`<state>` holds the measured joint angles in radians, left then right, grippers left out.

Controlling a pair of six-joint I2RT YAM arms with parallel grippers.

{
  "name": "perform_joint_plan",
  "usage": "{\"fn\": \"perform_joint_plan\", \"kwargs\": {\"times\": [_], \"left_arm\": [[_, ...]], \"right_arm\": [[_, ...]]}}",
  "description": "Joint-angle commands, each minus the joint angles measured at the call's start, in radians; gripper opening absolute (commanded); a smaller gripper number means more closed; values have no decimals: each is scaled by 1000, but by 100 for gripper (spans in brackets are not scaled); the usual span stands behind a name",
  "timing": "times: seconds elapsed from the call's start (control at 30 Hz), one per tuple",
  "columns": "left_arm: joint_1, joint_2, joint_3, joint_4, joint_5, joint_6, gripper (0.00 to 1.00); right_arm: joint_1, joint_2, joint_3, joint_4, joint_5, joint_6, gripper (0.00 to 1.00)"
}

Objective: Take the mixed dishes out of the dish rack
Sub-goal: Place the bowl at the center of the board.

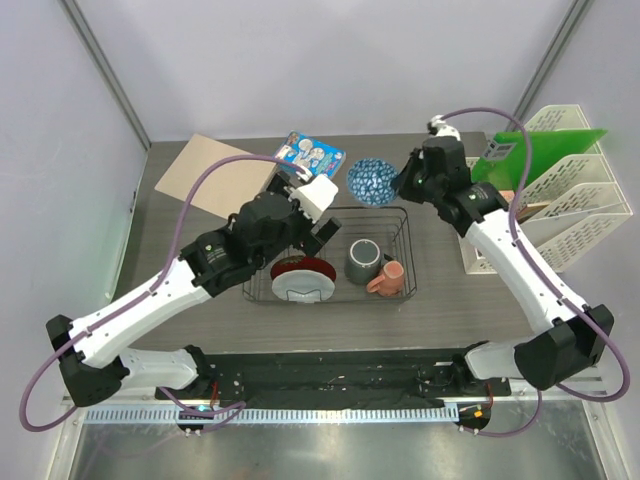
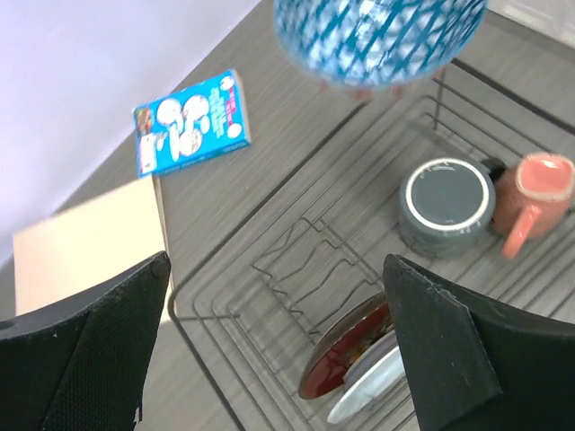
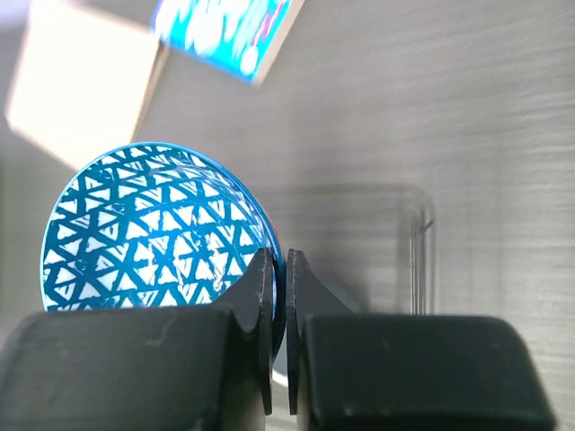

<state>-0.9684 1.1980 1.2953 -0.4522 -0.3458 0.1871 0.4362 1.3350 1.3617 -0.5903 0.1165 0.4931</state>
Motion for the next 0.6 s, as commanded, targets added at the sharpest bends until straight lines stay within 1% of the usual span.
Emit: {"fn": "perform_joint_plan", "kwargs": {"times": [0.0,0.03,0.13,0.17,0.2,0.27,0.3,0.33,0.4,0.43,0.57], "left_arm": [[23,-18,25,32,-150,-232,100],[34,-20,33,-1,-145,-273,100],[72,-26,55,-61,-72,-391,100],[77,-29,56,-72,-43,-408,100],[80,-32,58,-83,-39,-437,100],[86,-44,56,-114,-36,-455,100],[86,-51,47,-123,-38,-465,100],[88,-63,41,-132,-44,-480,100],[88,-80,18,-131,-62,-497,100],[89,-90,-16,-119,-68,-508,100],[91,-173,-109,-48,-85,-520,100]], "right_arm": [[-132,12,54,170,15,195,1],[-160,33,57,185,20,208,1],[-223,174,123,202,81,234,1],[-247,211,169,204,93,237,1],[-260,286,192,204,98,240,1],[-267,354,265,192,139,231,1],[-275,427,289,184,147,225,1],[-278,458,344,178,156,204,1],[-278,522,387,149,187,180,1],[-278,570,401,149,213,167,1],[-280,668,430,149,268,124,1]]}}
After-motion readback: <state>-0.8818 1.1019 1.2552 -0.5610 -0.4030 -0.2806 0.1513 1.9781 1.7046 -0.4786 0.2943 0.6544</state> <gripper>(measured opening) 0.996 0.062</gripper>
